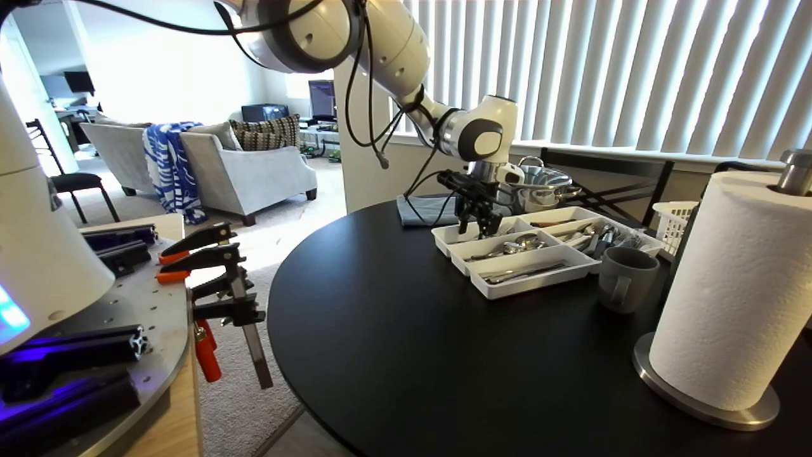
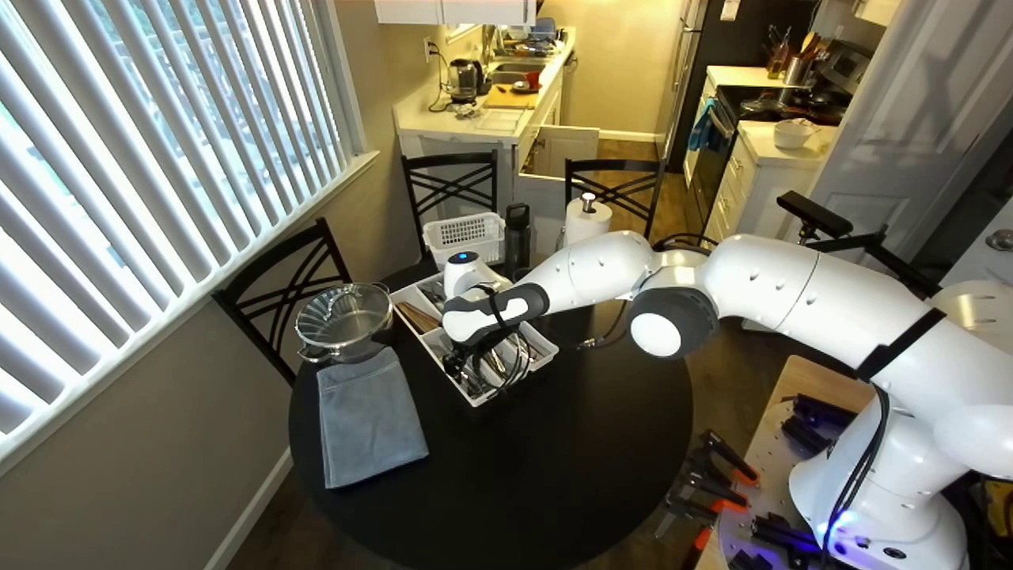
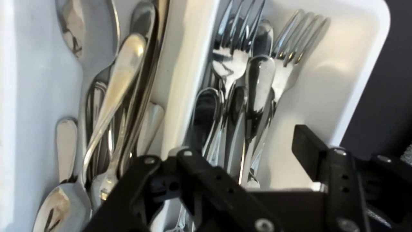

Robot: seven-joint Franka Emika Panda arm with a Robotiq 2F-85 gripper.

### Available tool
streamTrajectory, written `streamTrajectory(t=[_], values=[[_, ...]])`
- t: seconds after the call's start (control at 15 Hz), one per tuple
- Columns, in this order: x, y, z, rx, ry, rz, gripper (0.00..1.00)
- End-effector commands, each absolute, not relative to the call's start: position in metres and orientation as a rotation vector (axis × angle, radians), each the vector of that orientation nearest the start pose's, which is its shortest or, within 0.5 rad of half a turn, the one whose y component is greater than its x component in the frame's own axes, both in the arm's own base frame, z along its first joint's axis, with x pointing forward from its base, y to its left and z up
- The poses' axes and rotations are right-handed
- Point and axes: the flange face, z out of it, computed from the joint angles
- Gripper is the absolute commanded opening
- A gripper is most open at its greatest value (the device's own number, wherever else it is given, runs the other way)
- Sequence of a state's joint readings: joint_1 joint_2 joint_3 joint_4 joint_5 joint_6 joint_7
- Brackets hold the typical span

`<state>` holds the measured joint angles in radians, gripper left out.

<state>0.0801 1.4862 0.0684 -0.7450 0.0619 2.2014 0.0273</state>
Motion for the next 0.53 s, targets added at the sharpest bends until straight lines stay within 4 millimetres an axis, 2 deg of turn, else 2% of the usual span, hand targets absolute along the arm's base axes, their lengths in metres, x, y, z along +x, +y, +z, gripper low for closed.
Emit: streamTrajectory(t=[0.0, 0.13, 0.47], values=[[0.7503, 0.0827, -0.0082, -3.011, -0.101, 0.108, 0.51], [0.7503, 0.0829, -0.0074, -2.988, -0.137, 0.107, 0.44], [0.7484, 0.0763, -0.0113, -2.936, -0.126, 0.119, 0.11]])
